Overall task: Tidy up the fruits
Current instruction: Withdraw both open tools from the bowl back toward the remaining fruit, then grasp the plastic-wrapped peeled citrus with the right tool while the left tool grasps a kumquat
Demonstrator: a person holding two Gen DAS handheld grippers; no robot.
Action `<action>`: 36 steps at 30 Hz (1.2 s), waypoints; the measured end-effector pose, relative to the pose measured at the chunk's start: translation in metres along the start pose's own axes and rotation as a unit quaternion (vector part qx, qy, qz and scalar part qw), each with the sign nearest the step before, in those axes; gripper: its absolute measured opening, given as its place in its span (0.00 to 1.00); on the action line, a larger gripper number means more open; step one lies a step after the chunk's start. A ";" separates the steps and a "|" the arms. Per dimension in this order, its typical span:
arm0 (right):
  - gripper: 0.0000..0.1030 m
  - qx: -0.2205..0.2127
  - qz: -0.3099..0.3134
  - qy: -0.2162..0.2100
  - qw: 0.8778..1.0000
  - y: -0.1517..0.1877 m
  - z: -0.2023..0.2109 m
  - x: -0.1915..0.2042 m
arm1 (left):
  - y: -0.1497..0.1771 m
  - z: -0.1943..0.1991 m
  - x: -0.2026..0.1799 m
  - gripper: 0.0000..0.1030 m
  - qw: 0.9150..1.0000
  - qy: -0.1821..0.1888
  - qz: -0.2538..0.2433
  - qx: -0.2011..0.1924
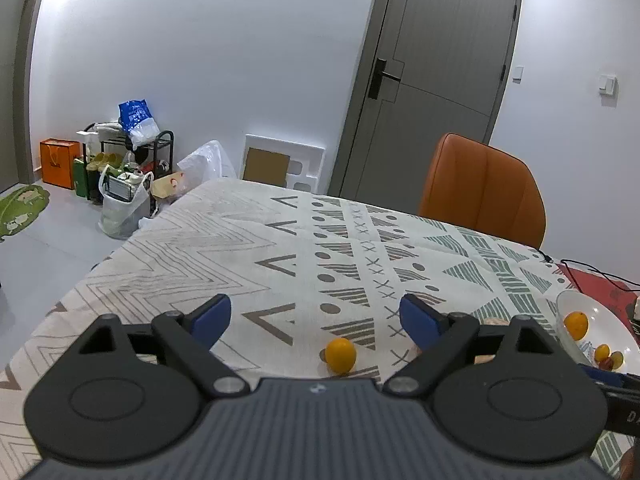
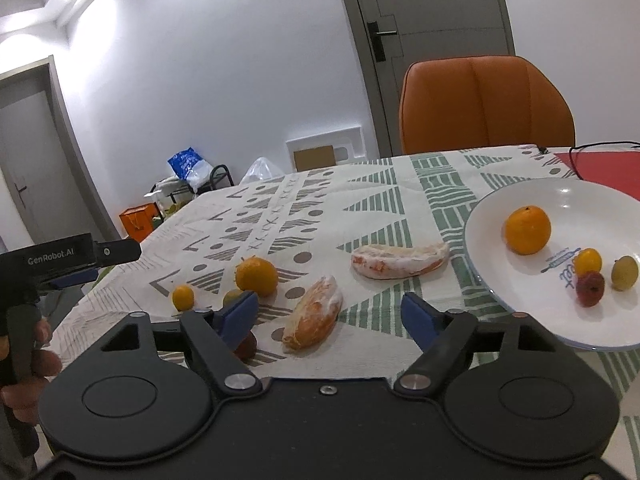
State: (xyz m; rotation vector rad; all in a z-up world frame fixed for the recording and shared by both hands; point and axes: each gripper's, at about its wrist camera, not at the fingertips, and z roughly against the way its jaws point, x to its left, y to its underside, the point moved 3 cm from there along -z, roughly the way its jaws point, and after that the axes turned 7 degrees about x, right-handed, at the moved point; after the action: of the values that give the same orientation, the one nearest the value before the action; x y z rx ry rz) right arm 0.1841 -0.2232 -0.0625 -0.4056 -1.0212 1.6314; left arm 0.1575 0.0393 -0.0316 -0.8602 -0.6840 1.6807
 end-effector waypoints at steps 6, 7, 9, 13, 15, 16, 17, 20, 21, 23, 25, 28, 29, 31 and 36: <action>0.69 0.018 0.008 -0.001 1.000 0.000 -0.015 0.005 | 0.005 -0.014 -0.001 0.72 1.000 0.007 -0.002 0.020; 0.69 0.020 0.010 -0.001 1.000 0.000 -0.017 0.005 | 0.007 -0.016 -0.002 0.70 1.000 0.009 -0.002 0.024; 0.68 0.026 0.011 0.001 1.000 0.000 -0.023 0.007 | 0.008 -0.020 -0.003 0.64 0.999 0.011 -0.003 0.031; 0.66 0.037 0.012 0.003 0.999 0.000 -0.034 0.008 | 0.011 -0.027 -0.003 0.58 0.999 0.014 -0.003 0.041; 0.64 0.042 0.014 0.006 0.999 0.000 -0.039 0.009 | 0.012 -0.030 -0.003 0.55 0.999 0.016 -0.002 0.045; 0.63 0.044 0.014 0.007 0.999 0.000 -0.042 0.009 | 0.013 -0.031 -0.003 0.55 0.999 0.017 -0.003 0.047; 0.62 0.046 0.015 0.006 0.999 0.000 -0.044 0.010 | 0.013 -0.033 -0.004 0.54 0.999 0.018 -0.003 0.049; 0.58 0.052 0.020 0.010 0.998 -0.001 -0.051 0.012 | 0.014 -0.038 -0.005 0.51 0.998 0.018 -0.005 0.055; 0.57 0.054 0.020 0.011 0.998 0.000 -0.053 0.012 | 0.015 -0.039 -0.005 0.51 0.998 0.018 -0.006 0.057; 0.57 0.052 0.022 0.013 0.998 -0.001 -0.056 0.013 | 0.016 -0.042 -0.007 0.51 0.998 0.018 -0.007 0.060; 0.58 0.051 0.030 0.018 0.998 -0.001 -0.059 0.015 | 0.017 -0.045 -0.008 0.50 0.998 0.018 -0.007 0.063; 0.58 0.049 0.040 0.023 0.998 0.000 -0.060 0.016 | 0.019 -0.049 -0.012 0.48 0.998 0.019 -0.011 0.066; 0.58 0.049 0.044 0.024 0.998 0.001 -0.060 0.016 | 0.019 -0.050 -0.013 0.48 0.998 0.019 -0.011 0.066; 0.55 0.050 0.048 0.030 0.997 0.001 -0.060 0.017 | 0.020 -0.052 -0.015 0.47 0.997 0.020 -0.012 0.068; 0.49 0.050 0.055 0.042 0.996 0.001 -0.058 0.016 | 0.023 -0.057 -0.018 0.41 0.997 0.023 -0.016 0.073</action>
State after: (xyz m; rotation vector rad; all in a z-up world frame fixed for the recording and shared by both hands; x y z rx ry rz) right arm 0.2195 -0.1856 -0.0923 -0.4642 -0.8636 1.7411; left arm 0.1939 0.0173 -0.0790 -0.7772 -0.5339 1.6562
